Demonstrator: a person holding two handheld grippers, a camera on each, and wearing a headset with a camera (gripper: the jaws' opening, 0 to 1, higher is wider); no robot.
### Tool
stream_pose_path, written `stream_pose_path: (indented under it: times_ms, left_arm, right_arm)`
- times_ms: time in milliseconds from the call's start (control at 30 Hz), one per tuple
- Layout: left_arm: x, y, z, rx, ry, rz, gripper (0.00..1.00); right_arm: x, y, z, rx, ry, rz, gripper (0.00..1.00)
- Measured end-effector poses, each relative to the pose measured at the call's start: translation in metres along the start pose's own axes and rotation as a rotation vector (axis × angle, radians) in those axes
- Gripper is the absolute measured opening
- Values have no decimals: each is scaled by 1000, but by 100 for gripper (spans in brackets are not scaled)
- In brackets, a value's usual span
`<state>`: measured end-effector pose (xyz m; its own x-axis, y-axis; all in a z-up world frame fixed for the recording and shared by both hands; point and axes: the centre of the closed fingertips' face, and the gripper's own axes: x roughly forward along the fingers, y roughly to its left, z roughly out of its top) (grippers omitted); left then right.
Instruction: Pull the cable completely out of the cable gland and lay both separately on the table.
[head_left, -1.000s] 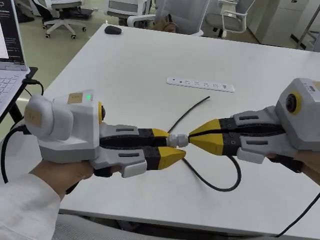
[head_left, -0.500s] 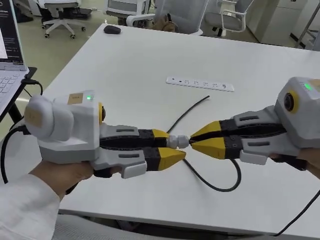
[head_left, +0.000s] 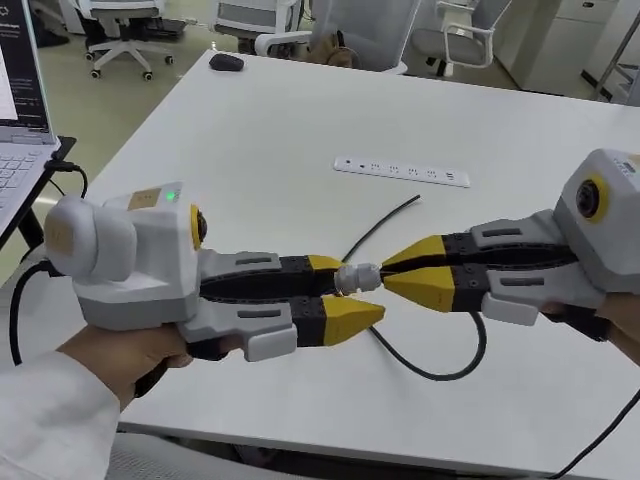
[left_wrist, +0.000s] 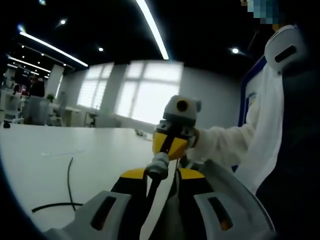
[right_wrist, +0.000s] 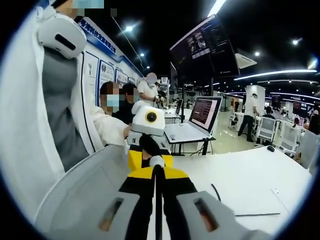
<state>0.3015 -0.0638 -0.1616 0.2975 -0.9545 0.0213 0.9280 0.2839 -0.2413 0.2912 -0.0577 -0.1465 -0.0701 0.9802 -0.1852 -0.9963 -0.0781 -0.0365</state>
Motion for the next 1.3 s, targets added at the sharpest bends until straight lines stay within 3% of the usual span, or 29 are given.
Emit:
stream_pose_path:
  times_ms: [67,133,300,533,1133,1300]
  left_arm:
    - [-1,4,0,-5,1,20,17]
    - [-4,4,5,-28,-24,14,17]
    - [-4,2,8,-38,-34,2,17]
    - [-5,5,4,-56,-3,14,16]
    - [-4,8,-8,-9,67,41,16]
    - [-8,13,-3,-28,40,59,16]
  right_arm:
    - [1,1,0,6,0,5,3]
    - [1,0,1,1,-9,-1,3]
    - [2,1,5,6,-28,5,3]
    - [5,-1,-1,4,-7,1,3]
    - [4,-1,-16,-1,30,6,3]
    - [-10,-9,-19,8,34,-30,3]
